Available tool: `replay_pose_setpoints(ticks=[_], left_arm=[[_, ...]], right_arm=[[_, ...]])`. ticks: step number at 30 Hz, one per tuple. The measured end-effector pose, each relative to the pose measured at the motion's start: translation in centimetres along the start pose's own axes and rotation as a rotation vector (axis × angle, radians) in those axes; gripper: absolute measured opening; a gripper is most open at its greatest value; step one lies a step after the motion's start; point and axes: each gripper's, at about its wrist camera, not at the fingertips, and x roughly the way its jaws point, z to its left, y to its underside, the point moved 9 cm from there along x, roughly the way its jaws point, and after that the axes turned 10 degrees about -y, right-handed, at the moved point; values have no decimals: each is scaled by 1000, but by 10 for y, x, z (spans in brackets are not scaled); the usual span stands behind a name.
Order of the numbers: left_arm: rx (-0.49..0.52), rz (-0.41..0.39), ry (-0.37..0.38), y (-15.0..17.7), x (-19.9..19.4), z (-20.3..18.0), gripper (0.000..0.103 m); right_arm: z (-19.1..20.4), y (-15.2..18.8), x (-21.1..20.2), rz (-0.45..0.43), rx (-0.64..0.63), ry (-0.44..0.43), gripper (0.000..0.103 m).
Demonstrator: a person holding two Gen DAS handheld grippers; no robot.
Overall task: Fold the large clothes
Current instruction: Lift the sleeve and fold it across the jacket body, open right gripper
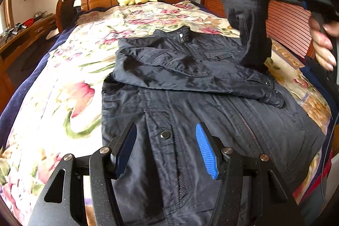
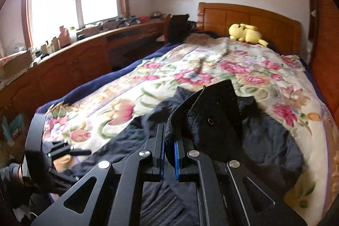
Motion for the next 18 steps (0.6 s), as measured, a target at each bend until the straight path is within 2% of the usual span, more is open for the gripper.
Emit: replay_pose_setpoints(ticks=[2,3,4,5,6,7,10,13,18], left_arm=[[-8,4,-3,1,2,4,59],[-10,5,-4,2,3,5,59],[-13,6,-3,2,3,5,59],[-15,6,-1,1,4,6,59],[-16,5,1,1,4,5,59],[-16,4,2,1,4,4,59],[-13,-1,12,-2,4,-2,59],[-12,-4,38,-7,7,-11,59],[-3,9,71,-16,16,-29,59]], right_arm=[[-3,5,-1,18,4,10,11],[-6,8,-2,21,8,16,19],[-9,10,-5,23,9,21,34],[-12,12,-8,20,8,26,42],[-15,14,-12,16,7,30,57],[-20,17,-16,18,5,32,62],[-40,32,-30,19,15,69,63],[-64,61,-42,32,37,109,63],[-113,137,-48,103,95,209,63]])
